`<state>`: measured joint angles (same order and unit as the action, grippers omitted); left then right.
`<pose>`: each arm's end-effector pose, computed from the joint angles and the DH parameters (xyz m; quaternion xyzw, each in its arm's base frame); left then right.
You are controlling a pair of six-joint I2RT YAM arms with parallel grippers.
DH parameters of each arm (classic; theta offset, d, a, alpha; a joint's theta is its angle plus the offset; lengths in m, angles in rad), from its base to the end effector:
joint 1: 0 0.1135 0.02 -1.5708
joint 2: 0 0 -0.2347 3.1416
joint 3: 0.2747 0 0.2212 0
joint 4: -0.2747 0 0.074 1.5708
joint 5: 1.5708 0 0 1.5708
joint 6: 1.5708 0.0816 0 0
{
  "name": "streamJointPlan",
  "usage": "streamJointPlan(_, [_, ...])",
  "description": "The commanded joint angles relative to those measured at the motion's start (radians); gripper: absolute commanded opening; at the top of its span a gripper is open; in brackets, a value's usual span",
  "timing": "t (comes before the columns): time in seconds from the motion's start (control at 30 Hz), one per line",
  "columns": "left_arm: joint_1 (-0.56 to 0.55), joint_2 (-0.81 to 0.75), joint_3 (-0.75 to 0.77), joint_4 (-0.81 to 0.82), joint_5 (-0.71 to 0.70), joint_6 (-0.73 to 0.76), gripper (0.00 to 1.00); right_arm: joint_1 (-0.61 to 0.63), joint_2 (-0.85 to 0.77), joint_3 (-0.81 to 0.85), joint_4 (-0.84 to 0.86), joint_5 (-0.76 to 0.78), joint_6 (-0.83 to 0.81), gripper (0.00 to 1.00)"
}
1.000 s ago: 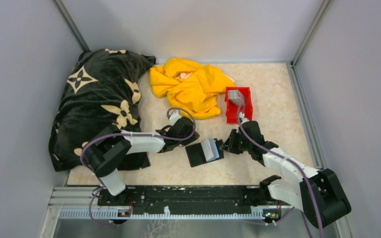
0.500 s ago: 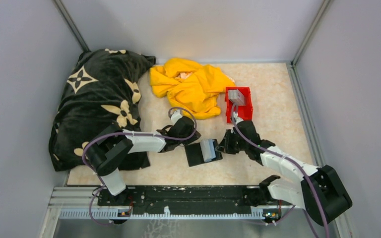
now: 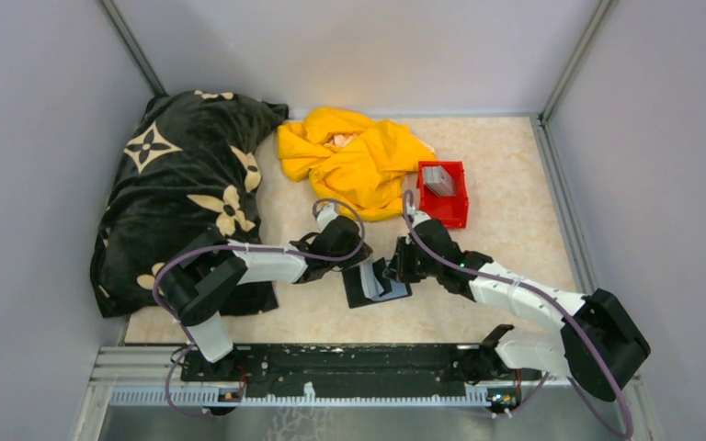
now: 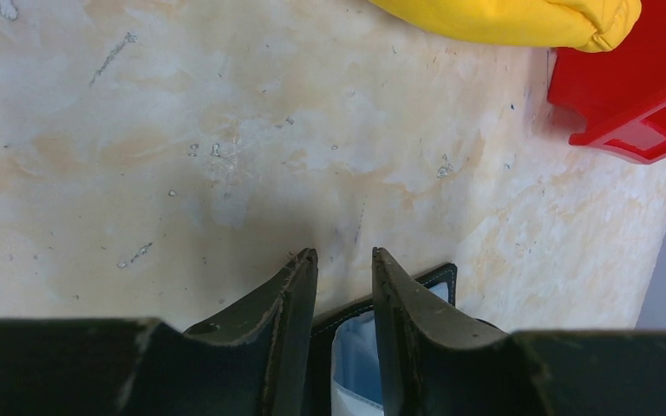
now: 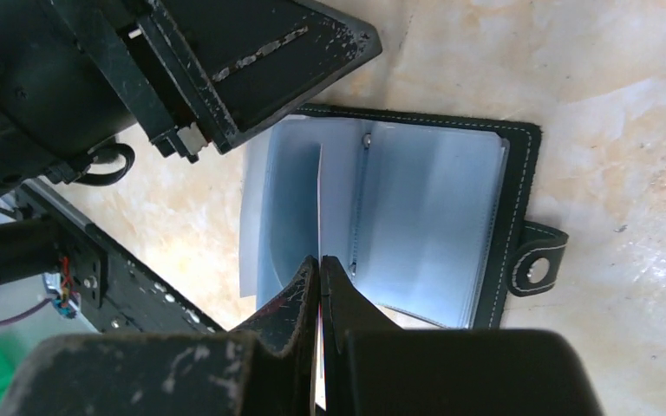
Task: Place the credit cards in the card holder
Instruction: Turn over the card slot in the card holder.
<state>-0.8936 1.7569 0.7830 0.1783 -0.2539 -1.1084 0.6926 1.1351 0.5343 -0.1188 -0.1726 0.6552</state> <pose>0.2289 -0.2520 0.0925 -0.1460 0.9079 -0.2525 0.3010 0.1808 0.1682 0.1537 -0.0525 0.9066 0.3180 0.2724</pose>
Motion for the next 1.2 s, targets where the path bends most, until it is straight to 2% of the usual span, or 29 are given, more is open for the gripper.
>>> streamJointPlan(0.0, [0.004,0.144,-0.128,-0.345,0.048,0.068,0.4,0.073,0.022,0.071,-0.004,0.088,0.001,0.0])
streamJointPlan(0.37, [0.007,0.128,-0.156,-0.318,0.061,0.073,0.39,0.192,0.101,0.092,-0.025,0.213,0.024,0.0])
streamJointPlan(0.6, [0.009,0.082,-0.16,-0.343,0.03,0.07,0.4,0.214,0.155,0.056,0.003,0.267,0.056,0.0])
streamJointPlan(0.9, [0.011,-0.141,-0.115,-0.493,-0.122,0.083,0.42,0.216,0.197,0.043,0.006,0.292,0.079,0.0])
streamJointPlan(1.1, [0.0,-0.328,-0.194,-0.497,-0.09,0.086,0.4,0.216,0.196,0.032,0.02,0.291,0.088,0.0])
streamJointPlan(1.17, [-0.009,-0.381,-0.233,-0.467,-0.058,0.095,0.35,0.216,0.195,0.026,0.023,0.292,0.09,0.0])
